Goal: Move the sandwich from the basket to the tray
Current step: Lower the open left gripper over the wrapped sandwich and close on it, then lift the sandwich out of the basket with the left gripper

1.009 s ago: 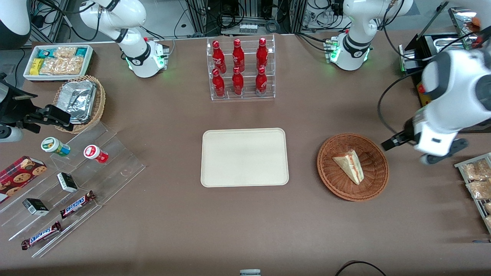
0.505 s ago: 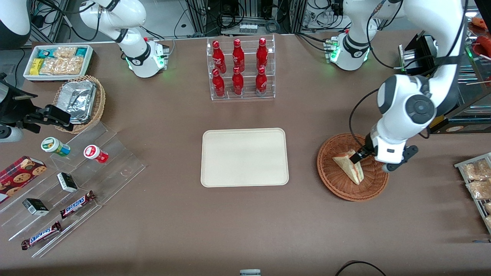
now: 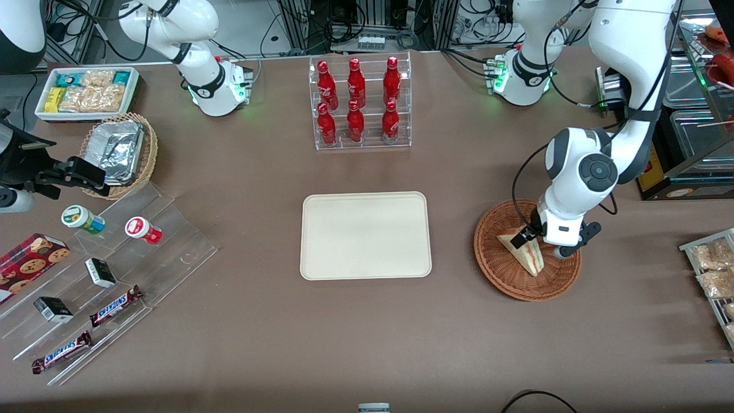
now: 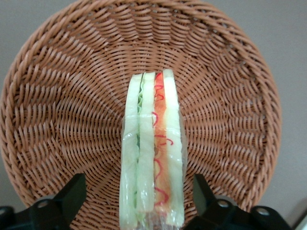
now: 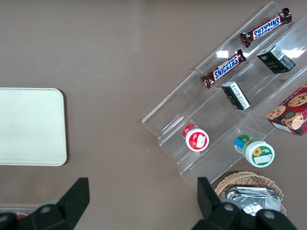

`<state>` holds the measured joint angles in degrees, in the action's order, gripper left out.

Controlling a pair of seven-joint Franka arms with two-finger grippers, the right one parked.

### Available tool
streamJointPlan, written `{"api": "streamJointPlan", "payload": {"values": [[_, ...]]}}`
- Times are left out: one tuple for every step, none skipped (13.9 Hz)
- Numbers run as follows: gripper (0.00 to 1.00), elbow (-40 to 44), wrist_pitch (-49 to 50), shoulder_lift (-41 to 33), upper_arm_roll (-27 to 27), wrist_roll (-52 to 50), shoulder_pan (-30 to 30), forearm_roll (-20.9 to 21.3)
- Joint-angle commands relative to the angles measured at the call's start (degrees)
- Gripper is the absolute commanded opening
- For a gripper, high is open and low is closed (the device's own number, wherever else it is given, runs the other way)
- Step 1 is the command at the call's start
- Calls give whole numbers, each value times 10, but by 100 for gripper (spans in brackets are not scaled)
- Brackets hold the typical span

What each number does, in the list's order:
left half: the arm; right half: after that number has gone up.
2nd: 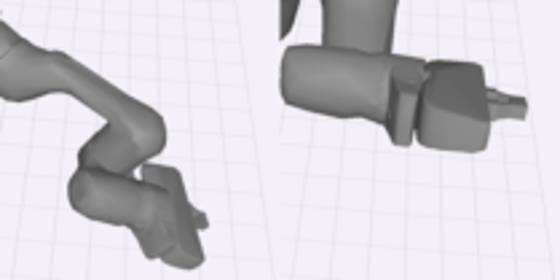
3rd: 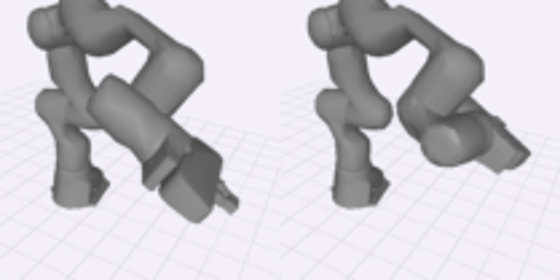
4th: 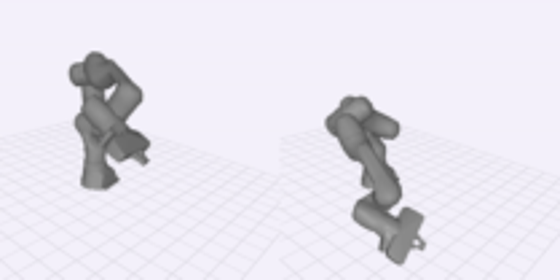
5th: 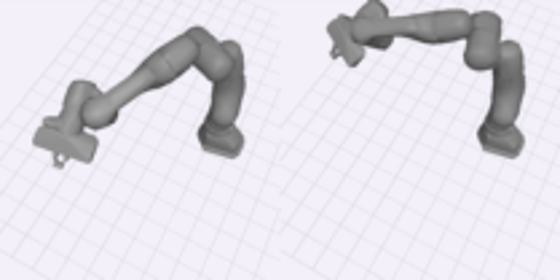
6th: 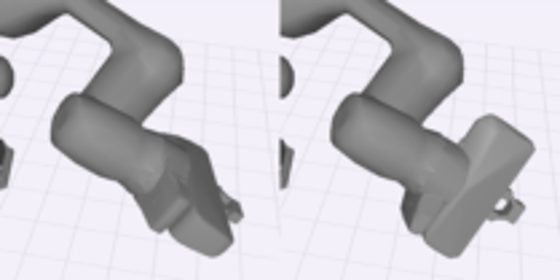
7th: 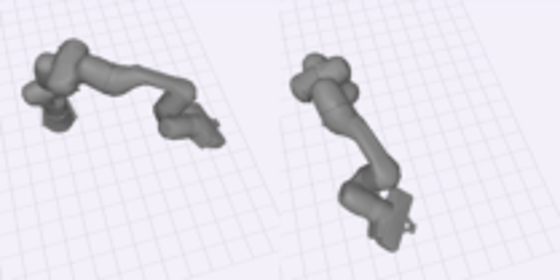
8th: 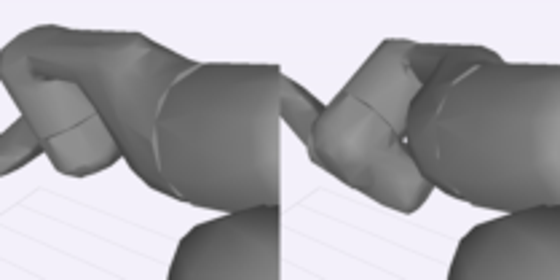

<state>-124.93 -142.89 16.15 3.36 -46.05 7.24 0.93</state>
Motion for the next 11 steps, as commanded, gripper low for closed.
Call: {"api": "streamJointPlan", "payload": {"values": [[43,0,-13,13,-2,-14,4,9],[3,2,-13,13,-2,-14,4,9],[0,5,-13,13,-2,-12,4,9],[0,7,-9,6,-2,-11,4,9],[0,13,3,-5,-2,-8,4,9],[0,24,38,-18,-2,-5,4,9],[0,44,93,-32,-2,-1,4,10],[0,64,152,-46,-1,17,4,20],[0,92,210,-61,1,27,4,21],[0,125,268,-72,9,28,4,21],[0,165,326,-76,22,29,3,21]]}}
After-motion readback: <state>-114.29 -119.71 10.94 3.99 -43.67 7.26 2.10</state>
